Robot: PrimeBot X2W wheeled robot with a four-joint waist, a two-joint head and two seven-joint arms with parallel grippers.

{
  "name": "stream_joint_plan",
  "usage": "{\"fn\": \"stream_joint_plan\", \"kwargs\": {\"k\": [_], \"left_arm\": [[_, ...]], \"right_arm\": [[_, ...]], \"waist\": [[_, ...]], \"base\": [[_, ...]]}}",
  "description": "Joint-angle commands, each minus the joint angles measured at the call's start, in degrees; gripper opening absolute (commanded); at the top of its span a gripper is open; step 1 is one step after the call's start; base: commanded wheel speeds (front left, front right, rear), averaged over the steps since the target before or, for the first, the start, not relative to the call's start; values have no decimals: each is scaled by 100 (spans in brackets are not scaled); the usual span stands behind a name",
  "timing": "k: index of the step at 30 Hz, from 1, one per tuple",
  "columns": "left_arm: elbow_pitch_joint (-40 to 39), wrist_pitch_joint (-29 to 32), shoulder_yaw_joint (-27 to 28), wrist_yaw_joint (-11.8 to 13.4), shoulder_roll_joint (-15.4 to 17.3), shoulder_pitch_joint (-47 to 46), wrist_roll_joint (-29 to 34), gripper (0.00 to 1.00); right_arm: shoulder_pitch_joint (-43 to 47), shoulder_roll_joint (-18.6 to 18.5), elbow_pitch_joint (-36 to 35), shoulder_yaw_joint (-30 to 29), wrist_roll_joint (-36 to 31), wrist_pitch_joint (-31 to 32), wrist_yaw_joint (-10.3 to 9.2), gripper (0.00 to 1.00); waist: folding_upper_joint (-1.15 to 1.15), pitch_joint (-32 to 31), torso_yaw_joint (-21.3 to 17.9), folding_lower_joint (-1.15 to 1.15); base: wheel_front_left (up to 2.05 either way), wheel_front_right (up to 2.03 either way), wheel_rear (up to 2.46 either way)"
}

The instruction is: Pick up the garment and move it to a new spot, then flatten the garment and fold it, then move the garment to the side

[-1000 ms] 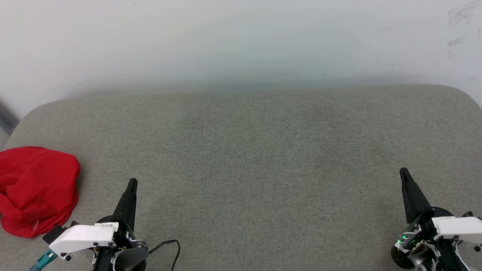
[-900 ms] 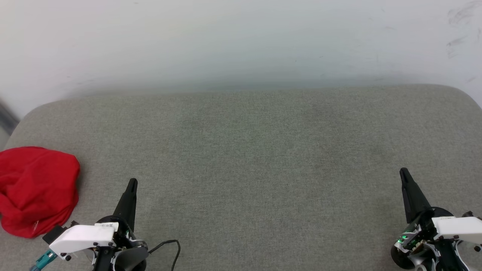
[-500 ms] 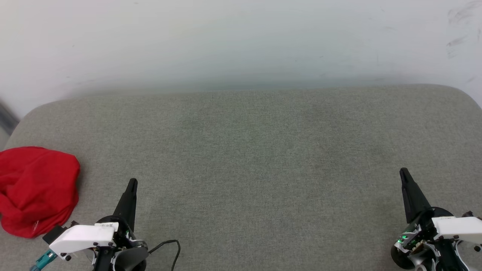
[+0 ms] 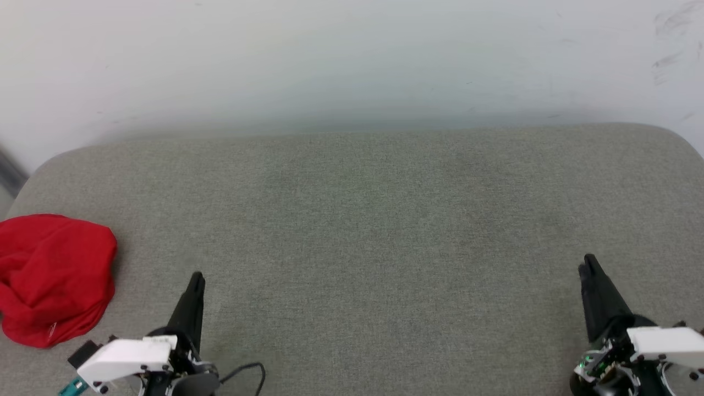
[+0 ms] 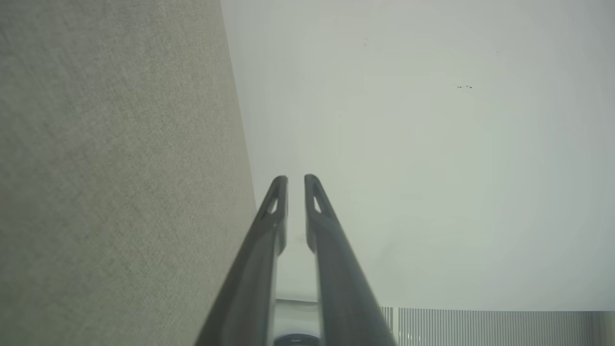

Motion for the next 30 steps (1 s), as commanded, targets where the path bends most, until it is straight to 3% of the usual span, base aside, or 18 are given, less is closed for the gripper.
{"fn": "stream_joint_plan", "kwargs": {"k": [1, 19, 25, 30], "left_arm": [[45, -2, -7, 0, -5, 42, 1, 100], [-378, -501, -314, 0, 0, 54, 237, 100], [-514, -648, -346, 0, 24, 72, 948, 100], [-665, -761, -355, 0, 49, 65, 1623, 100]], "right_arm": [[42, 2, 45, 2, -2, -2, -1, 100], [151, -54, -466, 315, -463, -493, 0, 100], [114, -120, -626, 408, -899, -642, 0, 100], [20, -258, -694, 520, -1645, -756, 1, 100]], "waist": [[0, 0, 0, 0], [0, 4, 10, 0], [0, 6, 13, 0], [0, 7, 11, 0]], "base": [[0, 0, 0], [0, 0, 0], [0, 0, 0], [0, 0, 0]]}}
